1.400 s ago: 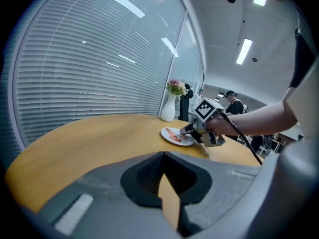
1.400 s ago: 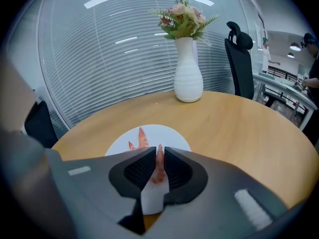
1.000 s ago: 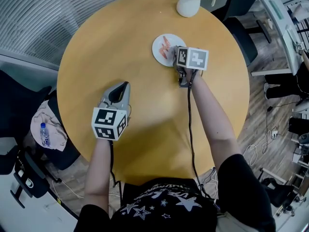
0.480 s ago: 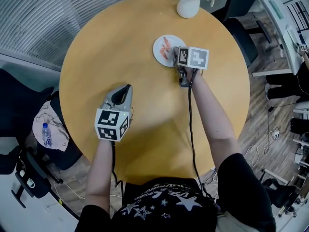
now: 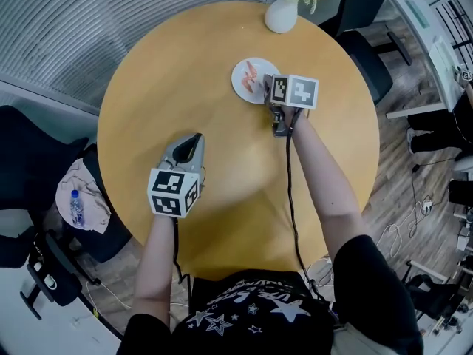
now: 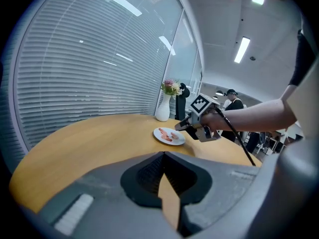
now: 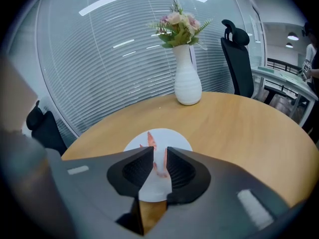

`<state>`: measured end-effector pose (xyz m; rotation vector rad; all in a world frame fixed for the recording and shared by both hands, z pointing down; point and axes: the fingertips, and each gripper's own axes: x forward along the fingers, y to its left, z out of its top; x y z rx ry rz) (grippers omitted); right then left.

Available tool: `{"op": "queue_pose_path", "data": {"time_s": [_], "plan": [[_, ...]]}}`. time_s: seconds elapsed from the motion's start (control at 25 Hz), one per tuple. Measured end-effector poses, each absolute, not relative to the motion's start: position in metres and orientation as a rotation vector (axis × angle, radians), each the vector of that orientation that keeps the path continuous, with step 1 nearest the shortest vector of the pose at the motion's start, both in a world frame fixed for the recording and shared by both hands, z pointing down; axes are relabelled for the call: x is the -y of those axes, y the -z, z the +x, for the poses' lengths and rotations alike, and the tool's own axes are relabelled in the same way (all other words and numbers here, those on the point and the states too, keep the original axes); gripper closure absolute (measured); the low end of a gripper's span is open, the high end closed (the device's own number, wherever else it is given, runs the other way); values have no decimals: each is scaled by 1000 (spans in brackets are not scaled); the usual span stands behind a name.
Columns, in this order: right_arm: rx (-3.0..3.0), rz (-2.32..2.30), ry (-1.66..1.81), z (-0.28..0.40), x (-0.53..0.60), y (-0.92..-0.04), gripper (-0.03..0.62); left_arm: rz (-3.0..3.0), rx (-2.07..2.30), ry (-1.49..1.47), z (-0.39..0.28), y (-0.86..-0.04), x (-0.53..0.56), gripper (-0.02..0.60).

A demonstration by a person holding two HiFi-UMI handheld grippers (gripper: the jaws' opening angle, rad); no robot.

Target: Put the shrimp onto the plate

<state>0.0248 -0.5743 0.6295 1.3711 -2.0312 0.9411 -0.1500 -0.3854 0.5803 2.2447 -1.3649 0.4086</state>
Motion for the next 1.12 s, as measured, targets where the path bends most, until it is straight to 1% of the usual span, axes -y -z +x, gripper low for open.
{"op": "queue_pose_path", "data": {"time_s": [0.28, 0.8, 1.12], "plan": [[2108, 1336, -906, 25, 548, -593, 508, 2265, 1401, -381, -144, -552, 370, 581], [2292, 1233, -850, 29, 472, -510, 510, 2315, 1454, -312, -111, -490, 322, 581], [2368, 1193, -846, 56, 407, -480, 511, 2371, 1479, -308, -77, -456, 279, 580]]}}
